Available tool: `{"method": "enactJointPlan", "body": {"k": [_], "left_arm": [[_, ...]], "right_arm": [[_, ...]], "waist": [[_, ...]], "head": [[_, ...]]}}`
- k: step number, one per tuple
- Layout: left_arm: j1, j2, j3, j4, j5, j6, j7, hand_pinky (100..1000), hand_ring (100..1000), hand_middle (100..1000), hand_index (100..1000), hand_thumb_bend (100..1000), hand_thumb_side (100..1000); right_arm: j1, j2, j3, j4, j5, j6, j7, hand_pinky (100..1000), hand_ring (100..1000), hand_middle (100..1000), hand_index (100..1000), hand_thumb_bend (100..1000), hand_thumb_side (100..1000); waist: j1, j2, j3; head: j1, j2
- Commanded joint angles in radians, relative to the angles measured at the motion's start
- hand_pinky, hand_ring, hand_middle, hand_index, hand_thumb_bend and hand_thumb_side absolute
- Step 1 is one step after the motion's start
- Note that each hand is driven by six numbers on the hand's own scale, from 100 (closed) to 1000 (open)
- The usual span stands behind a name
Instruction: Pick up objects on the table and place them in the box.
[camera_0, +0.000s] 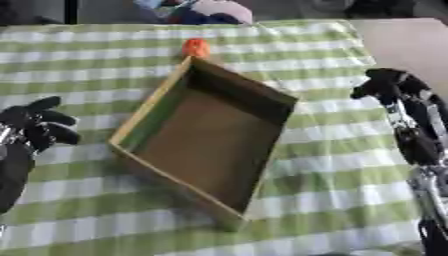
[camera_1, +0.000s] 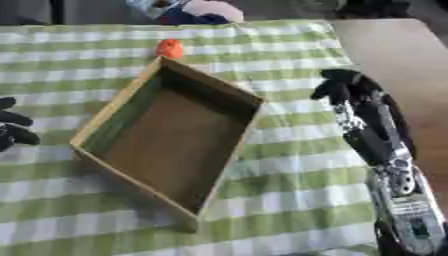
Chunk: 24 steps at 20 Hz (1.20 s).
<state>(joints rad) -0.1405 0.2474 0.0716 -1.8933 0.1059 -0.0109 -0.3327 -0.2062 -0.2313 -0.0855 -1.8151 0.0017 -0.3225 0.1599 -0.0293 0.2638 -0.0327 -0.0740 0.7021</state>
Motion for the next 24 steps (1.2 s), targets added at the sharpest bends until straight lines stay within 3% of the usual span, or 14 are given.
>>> {"method": "enactJointPlan", "body": {"k": [1, 17, 24], "left_arm": [[-0.006, 0.008, 0.003, -0.01, -0.003, -0.003, -0.005, 664, 597, 631, 880, 149, 1000], [-0.007, 0.008, 0.001, -0.011, -0.004, -0.003, -0.012, 666, 596, 631, 879, 150, 1000], [-0.008, 0.009, -0.006, -0.01, -0.006, 0.0, -0.026, 667, 596, 631, 879, 152, 1000]], "right_arm": [[-0.007, -0.008, -0.003, -0.016, -0.006, 0.0, 0.0, 743, 598, 556, 766, 100, 630], [-0.012, -0.04, -0.005, -0.017, 0.0, -0.002, 0.003, 745, 599, 557, 769, 100, 620], [-0.049, -0.164, -0.012, -0.029, 0.009, -0.017, -0.002, 747, 606, 565, 794, 100, 584]], "waist": [[0.002, -0.016, -0.001], [0.002, -0.016, 0.001], [-0.003, -0.017, 0.004]], "head": [[-0.003, -0.007], [-0.006, -0.006], [-0.007, -0.003]]}}
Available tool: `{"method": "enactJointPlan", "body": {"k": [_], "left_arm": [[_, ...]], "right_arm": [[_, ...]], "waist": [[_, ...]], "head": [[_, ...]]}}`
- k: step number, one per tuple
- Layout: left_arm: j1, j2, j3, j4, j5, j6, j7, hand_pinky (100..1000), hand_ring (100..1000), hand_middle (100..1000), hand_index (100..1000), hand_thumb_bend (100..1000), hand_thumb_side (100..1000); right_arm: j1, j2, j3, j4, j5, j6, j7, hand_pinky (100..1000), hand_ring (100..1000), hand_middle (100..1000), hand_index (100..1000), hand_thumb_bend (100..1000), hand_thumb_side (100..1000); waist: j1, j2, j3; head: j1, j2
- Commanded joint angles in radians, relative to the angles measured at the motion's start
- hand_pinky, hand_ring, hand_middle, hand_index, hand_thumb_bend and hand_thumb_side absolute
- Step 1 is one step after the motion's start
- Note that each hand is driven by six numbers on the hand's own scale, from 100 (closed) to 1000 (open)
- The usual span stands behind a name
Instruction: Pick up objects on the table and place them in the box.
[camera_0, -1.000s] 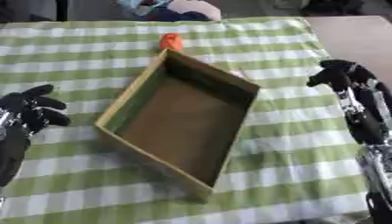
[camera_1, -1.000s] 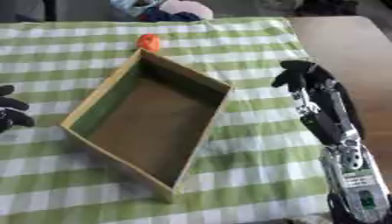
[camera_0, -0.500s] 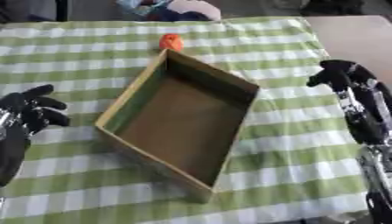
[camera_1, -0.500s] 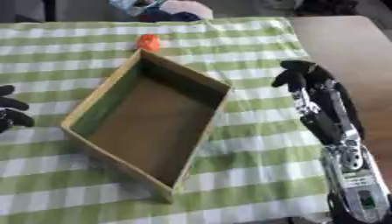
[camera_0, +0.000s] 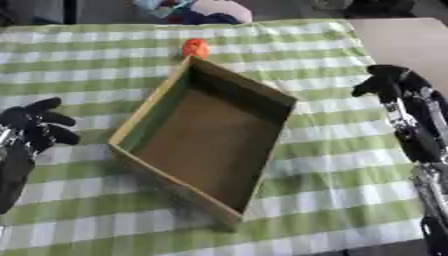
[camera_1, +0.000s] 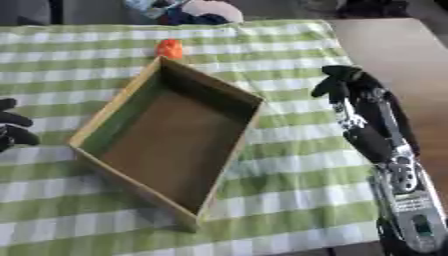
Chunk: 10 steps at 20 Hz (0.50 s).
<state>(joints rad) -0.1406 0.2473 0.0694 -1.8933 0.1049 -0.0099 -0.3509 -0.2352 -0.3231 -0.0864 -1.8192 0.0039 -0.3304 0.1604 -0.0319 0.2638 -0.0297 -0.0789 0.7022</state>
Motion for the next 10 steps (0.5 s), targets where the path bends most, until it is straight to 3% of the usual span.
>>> {"method": "enactJointPlan", "body": {"k": [1, 7, 10], "left_arm": [[-0.008, 0.009, -0.005, -0.009, -0.006, -0.001, -0.01, 667, 596, 631, 880, 152, 1000], [-0.01, 0.014, -0.013, -0.006, -0.009, 0.003, -0.024, 666, 596, 630, 880, 154, 1000], [-0.013, 0.019, -0.023, -0.005, -0.012, 0.004, -0.036, 666, 595, 630, 880, 155, 1000]], "right_arm": [[-0.03, -0.099, -0.013, -0.025, 0.009, -0.012, -0.005, 748, 609, 568, 801, 100, 575], [-0.117, -0.351, -0.002, -0.007, 0.034, -0.047, 0.004, 757, 641, 627, 860, 100, 525], [-0.168, -0.492, 0.021, 0.02, 0.034, -0.066, 0.027, 762, 664, 688, 894, 100, 431]], "waist": [[-0.001, -0.018, 0.002], [-0.014, -0.019, 0.01], [-0.025, -0.019, 0.021]], "head": [[-0.003, -0.003], [-0.009, -0.007], [-0.012, -0.012]]}}
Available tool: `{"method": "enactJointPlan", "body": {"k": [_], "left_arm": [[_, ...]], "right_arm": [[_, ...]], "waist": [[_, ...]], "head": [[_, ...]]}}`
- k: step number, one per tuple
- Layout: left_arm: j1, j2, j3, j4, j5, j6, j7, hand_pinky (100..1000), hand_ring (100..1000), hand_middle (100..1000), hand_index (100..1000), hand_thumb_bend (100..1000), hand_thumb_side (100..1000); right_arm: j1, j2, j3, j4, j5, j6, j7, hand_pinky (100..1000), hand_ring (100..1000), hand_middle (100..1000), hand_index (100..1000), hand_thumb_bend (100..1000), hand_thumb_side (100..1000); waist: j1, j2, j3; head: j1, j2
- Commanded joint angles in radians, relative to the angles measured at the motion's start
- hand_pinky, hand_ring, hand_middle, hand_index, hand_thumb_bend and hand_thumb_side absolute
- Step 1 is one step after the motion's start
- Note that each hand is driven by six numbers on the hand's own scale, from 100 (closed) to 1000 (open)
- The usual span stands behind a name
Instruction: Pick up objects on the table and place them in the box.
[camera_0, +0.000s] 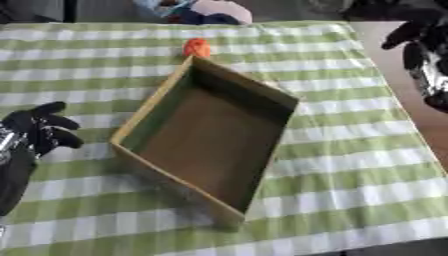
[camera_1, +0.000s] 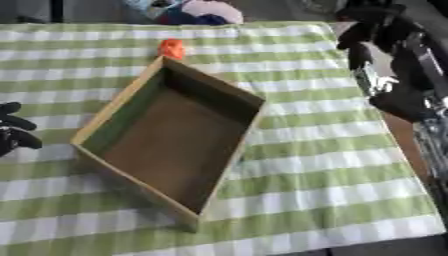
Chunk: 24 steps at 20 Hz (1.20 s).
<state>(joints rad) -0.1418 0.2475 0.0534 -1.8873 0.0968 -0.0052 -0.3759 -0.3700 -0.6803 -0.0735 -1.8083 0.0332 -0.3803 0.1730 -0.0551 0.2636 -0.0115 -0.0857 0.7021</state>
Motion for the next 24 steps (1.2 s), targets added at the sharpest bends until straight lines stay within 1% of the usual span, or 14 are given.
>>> {"method": "enactJointPlan", "body": {"k": [1, 2, 4, 5, 6, 8, 10, 11, 12, 13, 18, 20, 21, 24], "left_arm": [[-0.013, 0.021, -0.01, -0.01, -0.004, 0.0, -0.016, 665, 595, 629, 880, 155, 1000], [-0.016, 0.023, -0.014, -0.01, -0.005, 0.0, -0.021, 665, 595, 629, 879, 155, 1000], [-0.021, 0.03, -0.022, -0.01, -0.004, 0.0, -0.03, 665, 595, 628, 879, 154, 1000], [-0.023, 0.033, -0.025, -0.01, -0.003, 0.0, -0.035, 665, 597, 628, 879, 154, 1000], [-0.026, 0.036, -0.029, -0.009, -0.003, 0.001, -0.04, 665, 603, 627, 879, 155, 1000], [-0.029, 0.043, -0.037, -0.007, -0.004, 0.002, -0.05, 664, 606, 627, 880, 156, 1000], [-0.031, 0.048, -0.043, -0.005, -0.007, 0.004, -0.06, 664, 606, 626, 880, 157, 1000], [-0.032, 0.05, -0.045, -0.003, -0.008, 0.004, -0.065, 664, 606, 626, 880, 157, 1000], [-0.034, 0.052, -0.047, -0.002, -0.009, 0.005, -0.069, 664, 606, 627, 880, 157, 1000], [-0.036, 0.055, -0.049, -0.002, -0.01, 0.006, -0.073, 664, 606, 629, 880, 157, 1000], [-0.043, 0.062, -0.058, 0.0, -0.007, 0.008, -0.092, 663, 604, 632, 880, 157, 1000], [-0.046, 0.064, -0.062, 0.0, -0.004, 0.009, -0.1, 663, 604, 632, 880, 158, 1000], [-0.047, 0.063, -0.064, 0.001, -0.003, 0.01, -0.105, 663, 604, 632, 880, 158, 1000], [-0.053, 0.06, -0.071, 0.003, -0.002, 0.012, -0.118, 663, 603, 631, 880, 157, 1000]], "right_arm": [[-0.052, -0.176, 0.017, 0.023, -0.002, -0.021, 0.026, 766, 674, 707, 904, 100, 427], [-0.073, -0.22, 0.028, 0.041, -0.008, -0.025, 0.041, 769, 682, 726, 913, 100, 420], [-0.117, -0.292, 0.05, 0.083, -0.024, -0.029, 0.082, 780, 710, 789, 931, 100, 455], [-0.138, -0.318, 0.058, 0.107, -0.031, -0.03, 0.108, 783, 717, 804, 933, 100, 457], [-0.161, -0.341, 0.065, 0.134, -0.034, -0.028, 0.137, 791, 737, 846, 934, 100, 493], [-0.211, -0.366, 0.077, 0.194, -0.033, -0.027, 0.196, 796, 745, 863, 929, 100, 442], [-0.264, -0.368, 0.088, 0.261, -0.025, -0.03, 0.253, 799, 753, 873, 923, 100, 443], [-0.291, -0.363, 0.093, 0.298, -0.016, -0.032, 0.284, 800, 754, 875, 924, 100, 448], [-0.322, -0.354, 0.098, 0.34, 0.0, -0.031, 0.32, 804, 765, 883, 917, 100, 493], [-0.353, -0.341, 0.101, 0.383, 0.019, -0.03, 0.357, 805, 767, 883, 914, 100, 490], [-0.512, -0.248, 0.096, 0.611, 0.146, -0.027, 0.505, 811, 780, 880, 909, 100, 575], [-0.566, -0.206, 0.089, 0.698, 0.202, -0.029, 0.534, 810, 779, 876, 905, 100, 621], [-0.591, -0.184, 0.086, 0.741, 0.23, -0.031, 0.543, 811, 780, 876, 903, 100, 623], [-0.656, -0.121, 0.072, 0.859, 0.314, -0.033, 0.542, 812, 777, 873, 897, 100, 672]], "waist": [[-0.006, -0.018, 0.008], [-0.01, -0.018, 0.015], [-0.02, -0.018, 0.03], [-0.025, -0.019, 0.037], [-0.032, -0.019, 0.048], [-0.046, -0.021, 0.07], [-0.059, -0.024, 0.092], [-0.065, -0.026, 0.101], [-0.071, -0.028, 0.113], [-0.077, -0.03, 0.124], [-0.098, -0.042, 0.174], [-0.104, -0.047, 0.191], [-0.106, -0.049, 0.199], [-0.109, -0.052, 0.224]], "head": [[-0.006, -0.013], [-0.009, -0.014], [-0.016, -0.016], [-0.02, -0.016], [-0.026, -0.016], [-0.04, -0.017], [-0.051, -0.017], [-0.055, -0.017], [-0.06, -0.016], [-0.065, -0.015], [-0.084, -0.009], [-0.095, -0.006], [-0.101, -0.005], [-0.121, -0.003]]}}
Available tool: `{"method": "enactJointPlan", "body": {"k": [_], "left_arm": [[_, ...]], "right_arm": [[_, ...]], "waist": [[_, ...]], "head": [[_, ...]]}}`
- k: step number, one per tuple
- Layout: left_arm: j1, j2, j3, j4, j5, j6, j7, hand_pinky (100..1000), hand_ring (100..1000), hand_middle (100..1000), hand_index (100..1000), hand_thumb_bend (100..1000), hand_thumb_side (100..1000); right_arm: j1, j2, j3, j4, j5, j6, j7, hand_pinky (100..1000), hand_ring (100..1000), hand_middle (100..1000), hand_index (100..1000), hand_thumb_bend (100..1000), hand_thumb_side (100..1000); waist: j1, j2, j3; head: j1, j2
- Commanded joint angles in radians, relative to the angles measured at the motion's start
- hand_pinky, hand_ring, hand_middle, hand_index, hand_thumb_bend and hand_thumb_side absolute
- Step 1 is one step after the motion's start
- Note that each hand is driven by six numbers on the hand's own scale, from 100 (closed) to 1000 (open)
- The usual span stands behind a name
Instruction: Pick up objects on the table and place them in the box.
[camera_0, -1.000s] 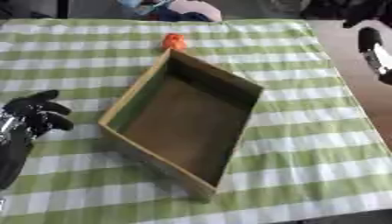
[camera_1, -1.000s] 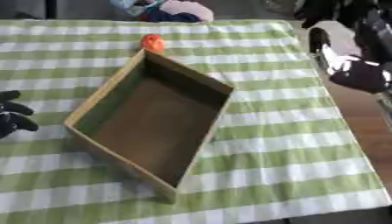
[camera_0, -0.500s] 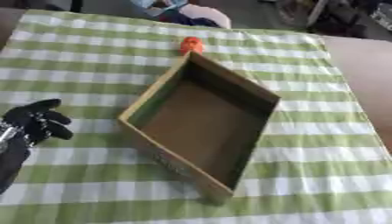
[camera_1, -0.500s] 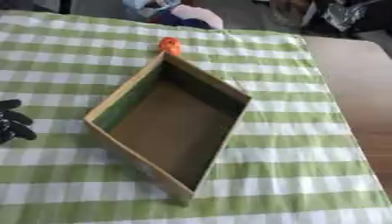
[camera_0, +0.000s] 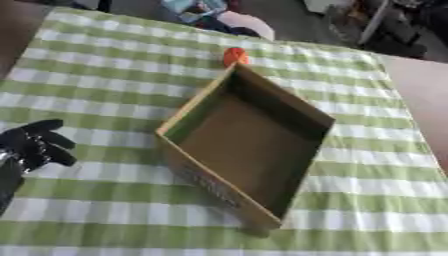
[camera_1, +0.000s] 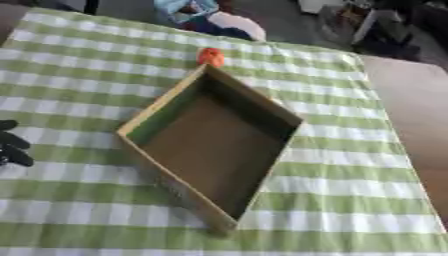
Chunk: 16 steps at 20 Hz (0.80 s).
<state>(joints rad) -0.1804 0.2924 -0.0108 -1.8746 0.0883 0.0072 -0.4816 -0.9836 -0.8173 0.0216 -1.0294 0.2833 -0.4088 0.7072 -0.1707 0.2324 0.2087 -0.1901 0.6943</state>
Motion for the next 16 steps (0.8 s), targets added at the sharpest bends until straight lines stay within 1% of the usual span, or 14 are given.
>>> {"method": "enactJointPlan", "body": {"k": [1, 2, 5, 9, 10, 13, 16], "left_arm": [[-0.017, 0.015, -0.01, -0.01, 0.008, -0.001, -0.018, 663, 603, 632, 880, 156, 1000], [-0.019, 0.014, -0.013, -0.011, 0.01, -0.002, -0.023, 663, 603, 632, 880, 155, 1000], [-0.027, 0.01, -0.021, -0.01, 0.014, -0.002, -0.036, 663, 604, 632, 880, 156, 1000], [-0.04, 0.001, -0.037, -0.009, 0.021, 0.0, -0.058, 663, 604, 632, 880, 155, 1000], [-0.043, 0.0, -0.04, -0.01, 0.023, 0.0, -0.063, 663, 604, 632, 880, 155, 1000], [-0.05, -0.004, -0.045, -0.011, 0.029, 0.0, -0.072, 663, 604, 632, 880, 154, 1000], [-0.055, -0.008, -0.048, -0.011, 0.035, 0.0, -0.078, 663, 605, 633, 881, 154, 1000]], "right_arm": [[-0.062, 0.037, -0.029, 0.119, 0.095, -0.003, 0.002, 811, 777, 872, 896, 100, 689], [-0.08, 0.056, -0.034, 0.154, 0.125, -0.001, -0.006, 811, 776, 871, 895, 100, 707], [-0.125, 0.106, -0.051, 0.244, 0.215, 0.007, -0.046, 811, 776, 871, 895, 100, 715], [-0.162, 0.16, -0.07, 0.325, 0.305, 0.02, -0.116, 809, 770, 864, 893, 100, 728], [-0.166, 0.169, -0.072, 0.339, 0.321, 0.021, -0.13, 808, 770, 864, 899, 100, 745], [-0.173, 0.197, -0.073, 0.37, 0.372, 0.027, -0.165, 807, 770, 866, 900, 100, 741], [-0.174, 0.221, -0.075, 0.382, 0.411, 0.025, -0.2, 803, 768, 864, 899, 100, 700]], "waist": [[0.007, -0.022, 0.015], [0.006, -0.022, 0.025], [0.006, -0.023, 0.056], [0.008, -0.022, 0.098], [0.008, -0.022, 0.106], [0.012, -0.021, 0.126], [0.014, -0.02, 0.14]], "head": [[-0.026, 0.007], [-0.034, 0.008], [-0.062, 0.01], [-0.101, 0.014], [-0.11, 0.013], [-0.134, 0.011], [-0.149, 0.008]]}}
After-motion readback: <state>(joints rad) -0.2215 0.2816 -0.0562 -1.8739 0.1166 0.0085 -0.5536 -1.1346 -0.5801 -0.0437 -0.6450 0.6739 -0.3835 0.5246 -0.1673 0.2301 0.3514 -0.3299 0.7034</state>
